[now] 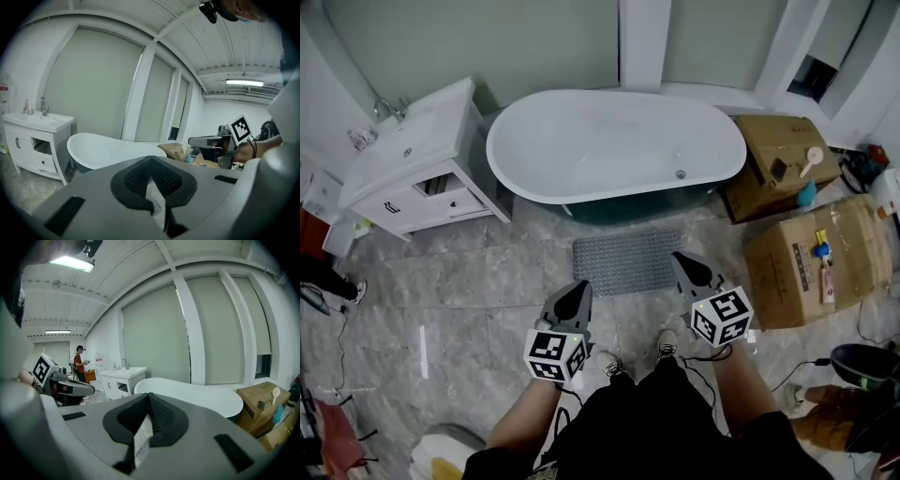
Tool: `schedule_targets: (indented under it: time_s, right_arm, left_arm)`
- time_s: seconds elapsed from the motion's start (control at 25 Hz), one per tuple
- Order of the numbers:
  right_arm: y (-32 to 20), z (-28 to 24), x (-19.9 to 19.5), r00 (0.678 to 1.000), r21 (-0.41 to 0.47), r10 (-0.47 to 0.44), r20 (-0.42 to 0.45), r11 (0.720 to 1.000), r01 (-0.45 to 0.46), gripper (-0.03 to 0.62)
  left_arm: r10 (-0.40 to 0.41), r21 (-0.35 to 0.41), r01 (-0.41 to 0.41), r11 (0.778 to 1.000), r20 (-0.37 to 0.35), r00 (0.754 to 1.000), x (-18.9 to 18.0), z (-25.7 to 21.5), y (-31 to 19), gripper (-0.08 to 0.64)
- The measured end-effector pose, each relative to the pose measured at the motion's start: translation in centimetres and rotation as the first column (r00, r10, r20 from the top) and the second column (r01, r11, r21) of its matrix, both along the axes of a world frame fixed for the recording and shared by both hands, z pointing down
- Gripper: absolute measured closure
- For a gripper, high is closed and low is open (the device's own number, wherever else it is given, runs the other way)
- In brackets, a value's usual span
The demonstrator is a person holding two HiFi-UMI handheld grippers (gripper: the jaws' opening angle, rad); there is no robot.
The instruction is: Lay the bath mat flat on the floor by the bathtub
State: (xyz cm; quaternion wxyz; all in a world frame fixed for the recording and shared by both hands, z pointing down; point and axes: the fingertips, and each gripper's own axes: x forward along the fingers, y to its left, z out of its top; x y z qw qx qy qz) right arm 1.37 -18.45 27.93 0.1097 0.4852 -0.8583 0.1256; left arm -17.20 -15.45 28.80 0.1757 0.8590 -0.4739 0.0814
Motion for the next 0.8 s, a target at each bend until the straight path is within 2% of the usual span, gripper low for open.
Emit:
schedule_targets:
  time_s: [0.44,0.64,0.8]
  right_arm:
    - [6.1,-1.6,1.3,1.0,0.019,-0.002,0.002,1.0,0.002,0.575]
    - [9.1,-2.4,3.3,0.999,0.038,-0.039,0.016,0.999,0.039,0.575]
    - [12.4,-3.1,6.4,0.998,0.055,-0.061,0.02,0.997,0.06,0.575]
  left_arm:
    - [0.0,0.012,0.0,1.0,-0.005,1.0,1.3,-1.2,4.4,0.543]
    - [-0.018,0.02,0.018,1.0,0.004,1.0,4.1,-2.1,7.3,0.543]
    - [-0.025,0.012,0.025,1.0,-0.012,1.0,7.8,-2.7,10.6,0.543]
